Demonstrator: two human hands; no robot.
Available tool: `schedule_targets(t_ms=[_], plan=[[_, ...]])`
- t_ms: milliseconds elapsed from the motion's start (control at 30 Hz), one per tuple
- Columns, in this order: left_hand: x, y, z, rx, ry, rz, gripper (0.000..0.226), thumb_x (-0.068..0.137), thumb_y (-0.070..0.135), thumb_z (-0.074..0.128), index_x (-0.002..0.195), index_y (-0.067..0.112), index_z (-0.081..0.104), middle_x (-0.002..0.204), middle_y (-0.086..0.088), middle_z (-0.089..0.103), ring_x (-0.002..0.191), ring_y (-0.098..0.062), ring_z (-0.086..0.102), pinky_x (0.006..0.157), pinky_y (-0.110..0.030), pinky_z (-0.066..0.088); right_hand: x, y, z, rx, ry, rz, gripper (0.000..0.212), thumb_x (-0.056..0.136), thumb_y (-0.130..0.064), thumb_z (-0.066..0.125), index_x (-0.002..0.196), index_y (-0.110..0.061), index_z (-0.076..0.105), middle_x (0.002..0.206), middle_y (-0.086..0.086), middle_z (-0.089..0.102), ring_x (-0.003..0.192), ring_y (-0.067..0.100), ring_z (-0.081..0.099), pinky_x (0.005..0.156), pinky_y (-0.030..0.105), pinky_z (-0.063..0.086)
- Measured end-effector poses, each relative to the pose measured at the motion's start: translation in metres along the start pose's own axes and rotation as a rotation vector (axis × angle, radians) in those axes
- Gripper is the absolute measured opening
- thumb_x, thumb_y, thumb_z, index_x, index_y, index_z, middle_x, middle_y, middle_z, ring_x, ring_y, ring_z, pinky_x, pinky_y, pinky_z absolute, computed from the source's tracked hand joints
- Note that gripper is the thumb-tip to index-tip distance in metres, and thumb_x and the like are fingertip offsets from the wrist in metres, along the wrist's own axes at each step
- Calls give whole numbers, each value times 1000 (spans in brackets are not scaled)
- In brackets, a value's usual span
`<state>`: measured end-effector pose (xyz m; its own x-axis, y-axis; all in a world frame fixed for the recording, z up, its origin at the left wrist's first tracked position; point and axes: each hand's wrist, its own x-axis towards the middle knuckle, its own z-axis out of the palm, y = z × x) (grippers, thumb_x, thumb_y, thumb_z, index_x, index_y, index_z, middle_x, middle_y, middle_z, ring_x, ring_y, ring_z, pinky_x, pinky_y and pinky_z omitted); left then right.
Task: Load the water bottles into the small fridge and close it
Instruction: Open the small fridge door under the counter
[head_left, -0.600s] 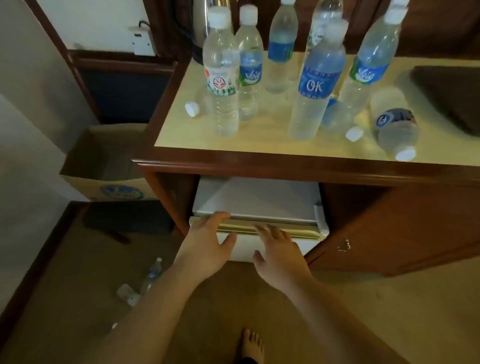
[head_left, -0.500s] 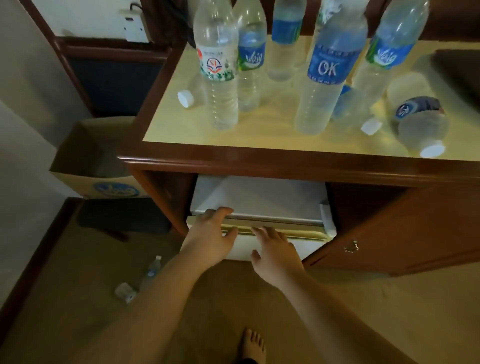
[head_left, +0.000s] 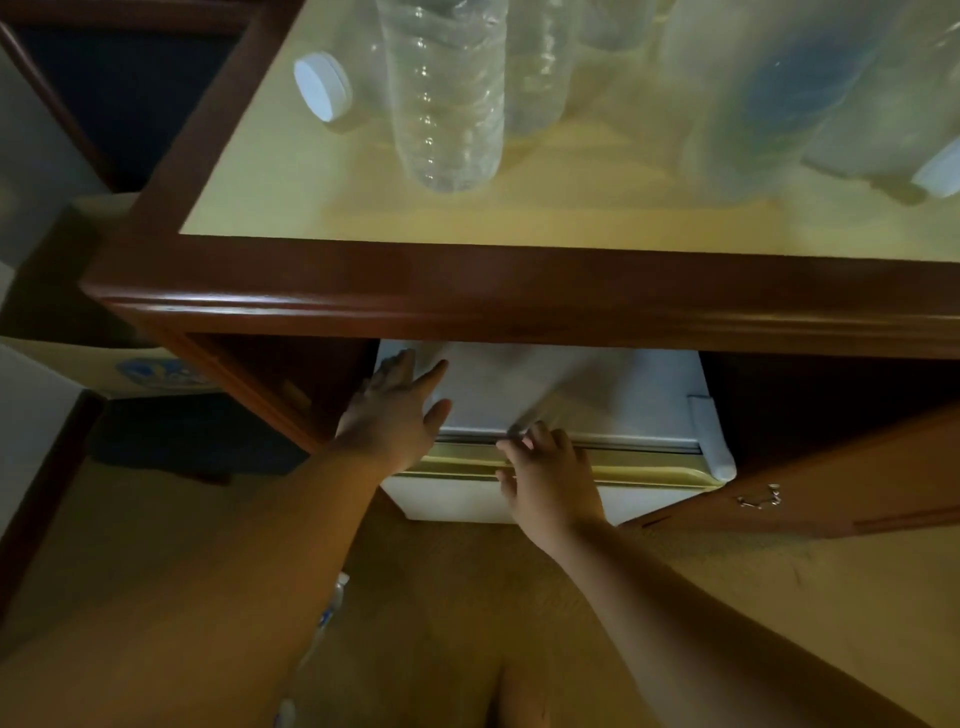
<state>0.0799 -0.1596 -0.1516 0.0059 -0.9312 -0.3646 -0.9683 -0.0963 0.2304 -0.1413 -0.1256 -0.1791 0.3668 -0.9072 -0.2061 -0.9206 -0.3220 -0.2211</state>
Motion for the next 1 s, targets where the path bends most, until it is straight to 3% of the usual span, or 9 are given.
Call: schedule_targets(t_ms=[200, 433, 633, 867, 1000], plan=[[26, -21, 28, -41, -20, 18, 62, 105, 65, 25, 162, 52, 6, 175, 3, -5, 162, -27, -4, 128, -54, 14, 13, -6, 19, -17, 98, 62, 37, 99, -45, 58, 130, -25, 56, 132, 6, 51, 121, 27, 54, 101, 48, 48], [37, -20, 51, 2, 171, 18, 65, 98, 72, 38, 158, 48, 32, 173, -4, 16, 156, -30, 26, 109, -50, 49, 13, -3, 32, -22, 184, 83, 27, 95, -46, 64, 116, -29, 61, 122, 6, 58, 112, 28, 58, 93, 46, 50], [32, -20, 54, 23, 188, 21, 66, 101, 72, 32, 162, 47, 22, 174, -7, 9, 160, -35, 9, 109, -53, 49, 15, -2, 32, -32, 175, 62, 29, 97, -45, 63, 120, -28, 61, 123, 5, 56, 113, 27, 56, 93, 45, 47], [36, -22, 62, 29, 212, 3, 64, 98, 72, 33, 158, 50, 24, 174, -6, 15, 161, -30, 12, 103, -50, 49, -24, 3, 32, -7, 142, -33, 32, 87, -48, 71, 114, -32, 67, 115, 0, 59, 105, 25, 59, 90, 44, 46], [32, -13, 58, 12, 166, -33, 60, 102, 64, 36, 158, 47, 24, 174, -11, 8, 160, -34, 11, 110, -50, 42, -73, 14, 28, 112, -36, -67, 32, 84, -53, 69, 115, -43, 66, 130, -15, 53, 122, 11, 50, 105, 43, 45]])
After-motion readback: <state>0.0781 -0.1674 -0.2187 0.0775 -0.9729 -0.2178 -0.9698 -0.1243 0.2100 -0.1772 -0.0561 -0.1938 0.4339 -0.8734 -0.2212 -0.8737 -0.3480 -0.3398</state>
